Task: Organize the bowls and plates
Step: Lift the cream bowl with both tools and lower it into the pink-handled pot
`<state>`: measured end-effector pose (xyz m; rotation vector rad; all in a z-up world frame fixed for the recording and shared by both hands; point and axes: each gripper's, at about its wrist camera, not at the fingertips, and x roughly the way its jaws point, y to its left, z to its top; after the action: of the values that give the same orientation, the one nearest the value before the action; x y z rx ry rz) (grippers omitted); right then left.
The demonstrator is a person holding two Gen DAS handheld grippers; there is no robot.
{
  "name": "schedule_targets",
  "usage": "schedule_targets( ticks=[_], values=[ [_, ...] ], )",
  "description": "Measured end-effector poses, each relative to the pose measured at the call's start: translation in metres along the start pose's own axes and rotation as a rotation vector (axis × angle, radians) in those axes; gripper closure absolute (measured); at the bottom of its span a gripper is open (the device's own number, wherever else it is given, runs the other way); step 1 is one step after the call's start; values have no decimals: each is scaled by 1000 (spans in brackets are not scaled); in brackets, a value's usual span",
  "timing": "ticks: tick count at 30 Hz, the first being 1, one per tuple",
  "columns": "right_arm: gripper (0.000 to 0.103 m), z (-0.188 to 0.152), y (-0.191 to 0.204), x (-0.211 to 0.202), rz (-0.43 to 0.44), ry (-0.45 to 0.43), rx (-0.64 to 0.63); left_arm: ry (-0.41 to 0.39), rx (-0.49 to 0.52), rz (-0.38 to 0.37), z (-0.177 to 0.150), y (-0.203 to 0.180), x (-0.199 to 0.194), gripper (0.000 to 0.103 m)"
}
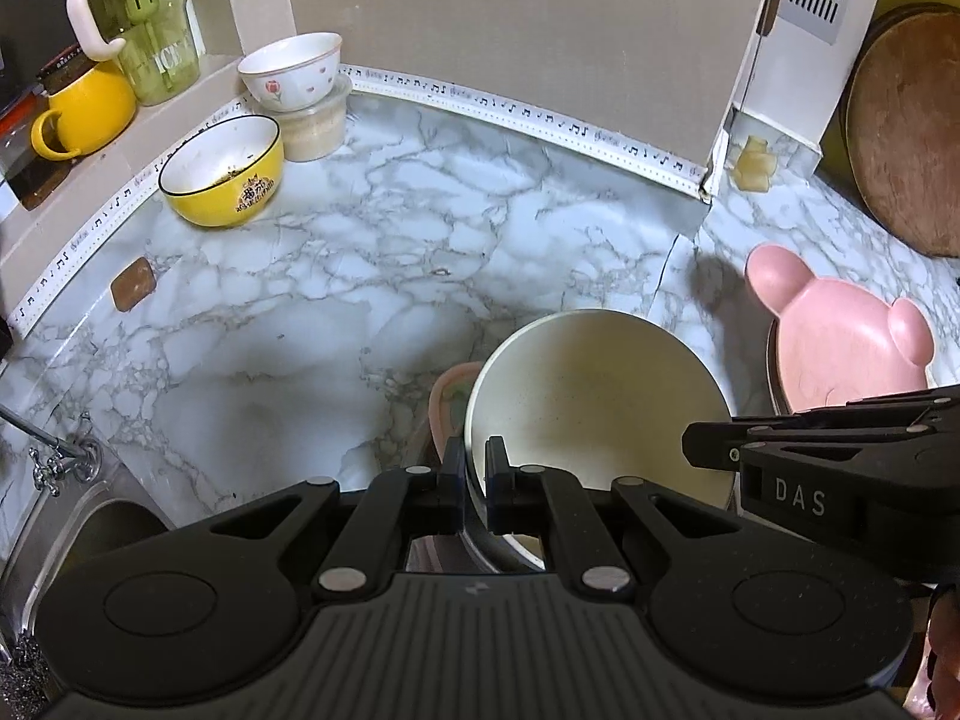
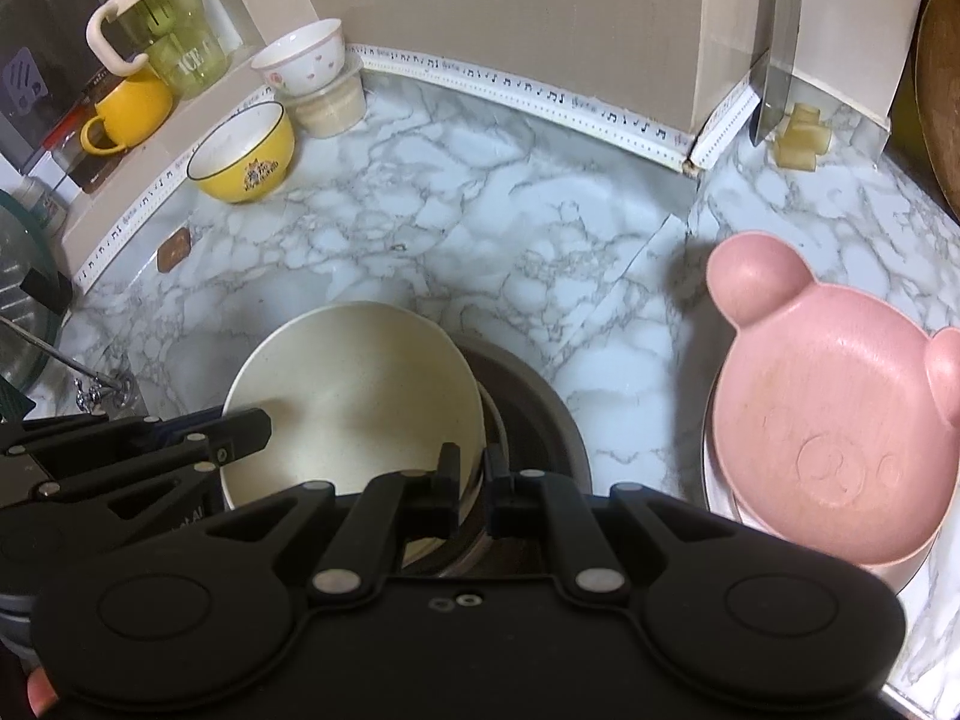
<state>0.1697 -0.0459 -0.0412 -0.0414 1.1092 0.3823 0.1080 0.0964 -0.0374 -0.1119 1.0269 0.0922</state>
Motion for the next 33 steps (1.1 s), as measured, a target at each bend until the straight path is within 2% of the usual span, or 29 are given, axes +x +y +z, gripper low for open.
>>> schedule_targets(
  ticks=[10,23,33],
  values=[
    [95,-6,-4,10,-3,32,13,22,14,3,-5,-4,10,98],
    [93,-7,-2,10,-6,33,-8,28,5,-4,-8,-2,18,98],
    [83,-10,-4,7,2,36,-26,3,-9,-14,-11,0,12,97]
  ],
)
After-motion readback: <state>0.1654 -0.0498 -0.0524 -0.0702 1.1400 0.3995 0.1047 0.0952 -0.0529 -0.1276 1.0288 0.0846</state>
